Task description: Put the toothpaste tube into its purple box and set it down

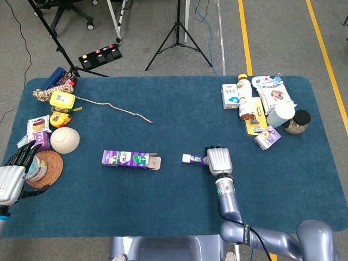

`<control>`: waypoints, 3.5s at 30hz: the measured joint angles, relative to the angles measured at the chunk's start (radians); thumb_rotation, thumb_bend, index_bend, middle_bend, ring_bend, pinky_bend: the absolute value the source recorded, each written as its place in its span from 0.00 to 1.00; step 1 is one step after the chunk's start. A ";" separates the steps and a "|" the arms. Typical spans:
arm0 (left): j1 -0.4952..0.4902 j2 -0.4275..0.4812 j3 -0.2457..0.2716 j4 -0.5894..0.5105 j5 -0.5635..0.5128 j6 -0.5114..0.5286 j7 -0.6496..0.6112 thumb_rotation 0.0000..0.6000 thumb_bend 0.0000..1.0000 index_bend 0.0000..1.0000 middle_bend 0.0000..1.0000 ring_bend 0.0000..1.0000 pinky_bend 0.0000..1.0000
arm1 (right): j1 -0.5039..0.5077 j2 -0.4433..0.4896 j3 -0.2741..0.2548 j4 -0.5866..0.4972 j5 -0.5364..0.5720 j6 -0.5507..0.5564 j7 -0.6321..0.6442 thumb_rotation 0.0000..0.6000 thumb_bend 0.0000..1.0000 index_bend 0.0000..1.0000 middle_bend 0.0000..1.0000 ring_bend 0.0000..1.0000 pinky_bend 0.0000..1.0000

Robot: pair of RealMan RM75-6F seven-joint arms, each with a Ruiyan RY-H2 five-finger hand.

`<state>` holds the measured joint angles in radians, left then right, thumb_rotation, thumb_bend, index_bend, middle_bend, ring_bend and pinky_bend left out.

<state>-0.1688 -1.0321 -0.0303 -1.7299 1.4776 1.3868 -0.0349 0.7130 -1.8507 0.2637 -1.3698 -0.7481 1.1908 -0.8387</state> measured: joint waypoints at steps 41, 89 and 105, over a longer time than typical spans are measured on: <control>-0.398 -0.198 -0.054 0.119 0.091 -0.466 0.213 1.00 0.08 0.00 0.00 0.00 0.17 | -0.126 0.342 -0.134 -0.253 -0.432 0.073 0.223 1.00 0.58 0.61 0.60 0.58 0.67; -0.694 -0.409 -0.070 0.309 0.004 -0.588 0.390 1.00 0.18 0.45 0.35 0.36 0.58 | -0.208 0.484 -0.187 -0.398 -0.575 0.088 0.251 1.00 0.60 0.62 0.61 0.58 0.68; -0.779 -0.484 -0.114 0.294 -0.035 -0.589 0.456 1.00 0.18 0.46 0.35 0.36 0.58 | -0.242 0.561 -0.192 -0.491 -0.621 0.101 0.238 1.00 0.62 0.62 0.62 0.59 0.68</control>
<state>-0.9481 -1.5165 -0.1443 -1.4360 1.4428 0.7973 0.4216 0.4707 -1.2894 0.0714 -1.8611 -1.3696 1.2915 -0.6006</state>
